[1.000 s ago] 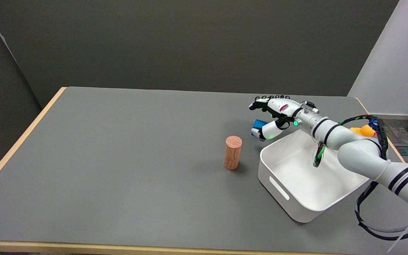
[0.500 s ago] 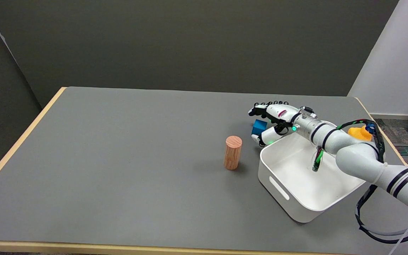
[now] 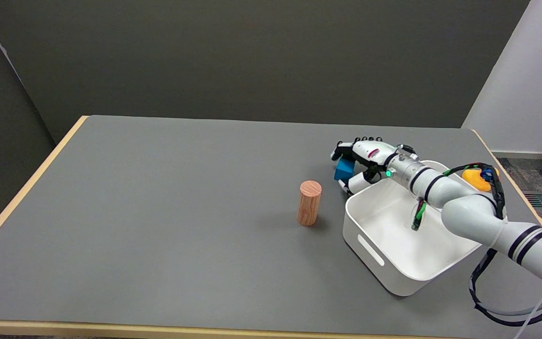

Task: Pick up the blue cube.

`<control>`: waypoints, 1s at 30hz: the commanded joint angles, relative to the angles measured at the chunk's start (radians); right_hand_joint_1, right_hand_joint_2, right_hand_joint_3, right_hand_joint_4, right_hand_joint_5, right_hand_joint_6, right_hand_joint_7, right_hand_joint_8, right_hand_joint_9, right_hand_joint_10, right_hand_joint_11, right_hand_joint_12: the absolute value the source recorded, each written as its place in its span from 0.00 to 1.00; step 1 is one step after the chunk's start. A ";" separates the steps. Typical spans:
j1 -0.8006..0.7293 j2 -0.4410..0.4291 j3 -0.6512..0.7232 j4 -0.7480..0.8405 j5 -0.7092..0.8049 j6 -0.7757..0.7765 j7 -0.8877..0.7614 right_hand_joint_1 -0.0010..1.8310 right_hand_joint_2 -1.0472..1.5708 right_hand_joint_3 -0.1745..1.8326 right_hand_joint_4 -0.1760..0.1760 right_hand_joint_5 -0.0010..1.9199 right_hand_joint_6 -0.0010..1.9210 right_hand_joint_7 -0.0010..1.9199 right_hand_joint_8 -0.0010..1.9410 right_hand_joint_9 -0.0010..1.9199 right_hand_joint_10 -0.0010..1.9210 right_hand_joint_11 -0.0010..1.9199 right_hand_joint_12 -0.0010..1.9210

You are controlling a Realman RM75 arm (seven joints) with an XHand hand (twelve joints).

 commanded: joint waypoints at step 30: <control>-0.099 0.052 0.201 0.273 -0.002 0.243 -0.117 0.59 0.87 0.23 0.33 0.24 0.87 0.35 0.87 0.33 0.99 0.01 1.00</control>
